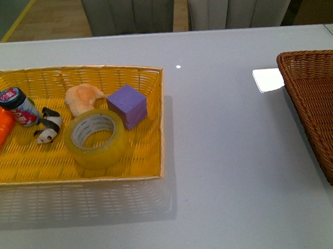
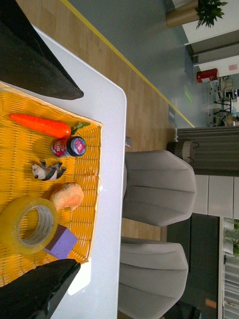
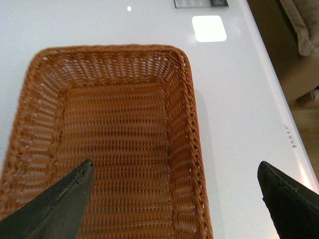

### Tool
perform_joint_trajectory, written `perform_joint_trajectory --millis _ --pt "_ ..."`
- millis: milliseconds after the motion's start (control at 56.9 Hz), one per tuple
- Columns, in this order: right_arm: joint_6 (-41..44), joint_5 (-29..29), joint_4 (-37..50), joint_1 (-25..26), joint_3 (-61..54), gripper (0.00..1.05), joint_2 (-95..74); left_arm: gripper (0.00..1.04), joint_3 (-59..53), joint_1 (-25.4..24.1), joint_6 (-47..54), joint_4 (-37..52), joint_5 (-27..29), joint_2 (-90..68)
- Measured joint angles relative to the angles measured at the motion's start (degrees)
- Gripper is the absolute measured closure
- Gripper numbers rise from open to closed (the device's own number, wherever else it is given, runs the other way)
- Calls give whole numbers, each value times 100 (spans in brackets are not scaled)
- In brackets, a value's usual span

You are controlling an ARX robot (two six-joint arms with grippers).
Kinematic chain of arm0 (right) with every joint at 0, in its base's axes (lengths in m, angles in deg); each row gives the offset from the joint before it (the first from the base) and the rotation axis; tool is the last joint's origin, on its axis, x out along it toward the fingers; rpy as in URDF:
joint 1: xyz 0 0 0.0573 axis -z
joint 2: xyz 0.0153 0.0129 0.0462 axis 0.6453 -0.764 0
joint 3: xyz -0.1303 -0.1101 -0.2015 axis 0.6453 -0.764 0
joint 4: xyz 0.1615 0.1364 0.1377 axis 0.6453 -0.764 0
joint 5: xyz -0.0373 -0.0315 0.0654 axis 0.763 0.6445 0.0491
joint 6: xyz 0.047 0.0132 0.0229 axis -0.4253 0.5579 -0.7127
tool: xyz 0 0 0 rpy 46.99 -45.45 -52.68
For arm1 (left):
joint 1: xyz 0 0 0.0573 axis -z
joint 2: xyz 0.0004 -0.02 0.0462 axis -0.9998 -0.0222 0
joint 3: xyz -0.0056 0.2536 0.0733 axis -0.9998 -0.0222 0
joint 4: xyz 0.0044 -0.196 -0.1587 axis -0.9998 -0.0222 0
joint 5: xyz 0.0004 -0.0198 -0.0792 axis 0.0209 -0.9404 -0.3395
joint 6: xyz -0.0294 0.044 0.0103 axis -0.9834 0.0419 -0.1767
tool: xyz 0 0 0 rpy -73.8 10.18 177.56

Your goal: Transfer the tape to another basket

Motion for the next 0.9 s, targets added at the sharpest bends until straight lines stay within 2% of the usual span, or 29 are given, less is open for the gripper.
perform_joint_trajectory --millis 334,808,896 --pt "173 212 -791 190 1685 9 -2055 9 0 0 0 0 0 0" --pt "402 354 -1285 39 2605 9 -3204 9 0 0 0 0 0 0" --pt "400 417 -1322 -2 2621 20 -3296 9 0 0 0 0 0 0"
